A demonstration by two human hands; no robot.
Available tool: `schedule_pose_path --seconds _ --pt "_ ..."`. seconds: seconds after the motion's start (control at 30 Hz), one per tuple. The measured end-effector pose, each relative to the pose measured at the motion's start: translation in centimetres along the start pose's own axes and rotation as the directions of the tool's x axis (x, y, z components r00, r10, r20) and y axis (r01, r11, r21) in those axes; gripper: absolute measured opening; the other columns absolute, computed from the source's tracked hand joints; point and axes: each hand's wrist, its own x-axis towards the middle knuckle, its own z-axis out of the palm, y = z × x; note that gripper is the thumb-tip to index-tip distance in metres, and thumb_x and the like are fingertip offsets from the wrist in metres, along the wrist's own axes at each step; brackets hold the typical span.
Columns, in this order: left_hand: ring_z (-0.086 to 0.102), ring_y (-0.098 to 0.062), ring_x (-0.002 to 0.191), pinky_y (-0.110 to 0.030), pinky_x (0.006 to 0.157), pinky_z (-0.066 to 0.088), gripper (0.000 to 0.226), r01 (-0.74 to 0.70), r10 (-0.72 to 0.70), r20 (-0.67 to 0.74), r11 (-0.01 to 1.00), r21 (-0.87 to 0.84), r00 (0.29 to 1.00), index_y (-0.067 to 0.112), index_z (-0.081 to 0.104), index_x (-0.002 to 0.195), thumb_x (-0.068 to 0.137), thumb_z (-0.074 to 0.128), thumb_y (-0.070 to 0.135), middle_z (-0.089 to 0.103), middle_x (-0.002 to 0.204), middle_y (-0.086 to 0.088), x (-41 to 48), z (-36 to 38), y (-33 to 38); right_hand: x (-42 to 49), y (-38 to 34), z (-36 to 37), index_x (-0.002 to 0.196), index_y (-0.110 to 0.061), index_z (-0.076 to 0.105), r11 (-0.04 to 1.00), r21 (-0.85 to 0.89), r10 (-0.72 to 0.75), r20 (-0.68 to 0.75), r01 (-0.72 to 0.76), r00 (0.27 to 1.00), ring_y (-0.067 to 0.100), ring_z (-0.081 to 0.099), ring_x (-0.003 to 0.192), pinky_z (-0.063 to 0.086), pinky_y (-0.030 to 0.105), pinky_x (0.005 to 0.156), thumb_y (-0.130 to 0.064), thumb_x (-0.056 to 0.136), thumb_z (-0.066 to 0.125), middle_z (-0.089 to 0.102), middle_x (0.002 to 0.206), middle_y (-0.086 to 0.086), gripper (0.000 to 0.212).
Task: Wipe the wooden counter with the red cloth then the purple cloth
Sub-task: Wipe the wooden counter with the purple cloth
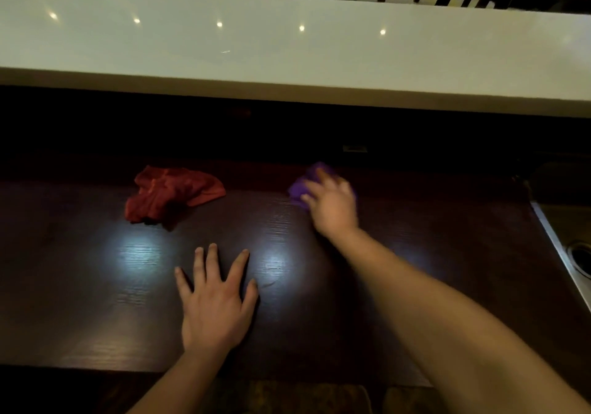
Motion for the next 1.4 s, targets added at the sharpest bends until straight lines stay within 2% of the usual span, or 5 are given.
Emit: schedule_pose_path --seconds 0.43,0.7,0.97,1.23,1.4 --pt "0.019 -0.037 0.148 -0.068 0.115 0.013 0.059 -0.014 0.012 -0.033 0.998 -0.063 0.999 0.034 0.043 0.144 0.089 0.032 0.054 0.036 0.154 -0.020 0.0 0.0 -0.2 0.7 -1.5 0.3 0.128 -0.026 0.058 0.996 0.017 0.088 -0.013 -0.088 0.996 0.043 0.028 0.134 0.025 0.039 0.110 -0.033 0.093 0.053 0.038 0.152 0.007 0.037" --pt "0.023 -0.027 0.149 -0.061 0.119 0.009 0.071 0.002 -0.037 -0.114 0.956 -0.293 0.993 0.014 0.036 0.148 0.083 0.032 0.044 0.041 0.154 -0.012 -0.2 -0.5 -0.8 -10.2 -5.7 1.6 0.130 -0.026 0.056 0.868 0.091 -0.496 0.150 0.488 0.855 0.033 0.038 0.136 0.026 0.046 0.114 -0.030 0.087 0.061 0.044 0.148 0.003 0.044" --pt "0.023 -0.022 0.149 -0.047 0.123 0.008 0.071 -0.062 0.040 -0.063 0.908 -0.415 0.997 0.012 0.034 0.150 0.086 0.035 0.041 0.040 0.155 -0.009 -0.8 -1.9 -3.6 -10.5 -0.2 -1.5 0.129 -0.020 0.059 0.986 0.047 0.160 -0.056 -0.157 0.986 0.041 0.027 0.138 0.022 0.044 0.116 -0.019 0.091 0.059 0.042 0.149 0.010 0.038" --pt "0.015 -0.030 0.150 -0.062 0.118 0.005 0.065 0.084 -0.087 -0.026 0.992 -0.098 0.996 0.022 0.038 0.149 0.093 0.032 0.055 0.031 0.158 -0.014 -2.2 -3.5 -15.1 -18.0 -11.2 2.2 0.132 -0.039 0.049 0.868 0.092 -0.496 0.218 0.488 0.840 0.037 0.034 0.137 0.029 0.050 0.113 -0.043 0.089 0.049 0.038 0.152 -0.001 0.043" --pt "-0.003 -0.028 0.152 -0.063 0.117 -0.003 0.066 0.123 -0.123 0.003 0.991 -0.052 0.992 0.029 0.027 0.152 0.095 0.032 0.060 0.015 0.163 -0.013 -0.6 -3.1 -18.4 -10.0 -9.9 2.6 0.134 -0.026 0.053 0.972 0.006 -0.232 0.143 0.234 0.962 0.035 0.023 0.142 0.020 0.042 0.117 -0.034 0.094 0.052 0.034 0.154 0.004 0.041"
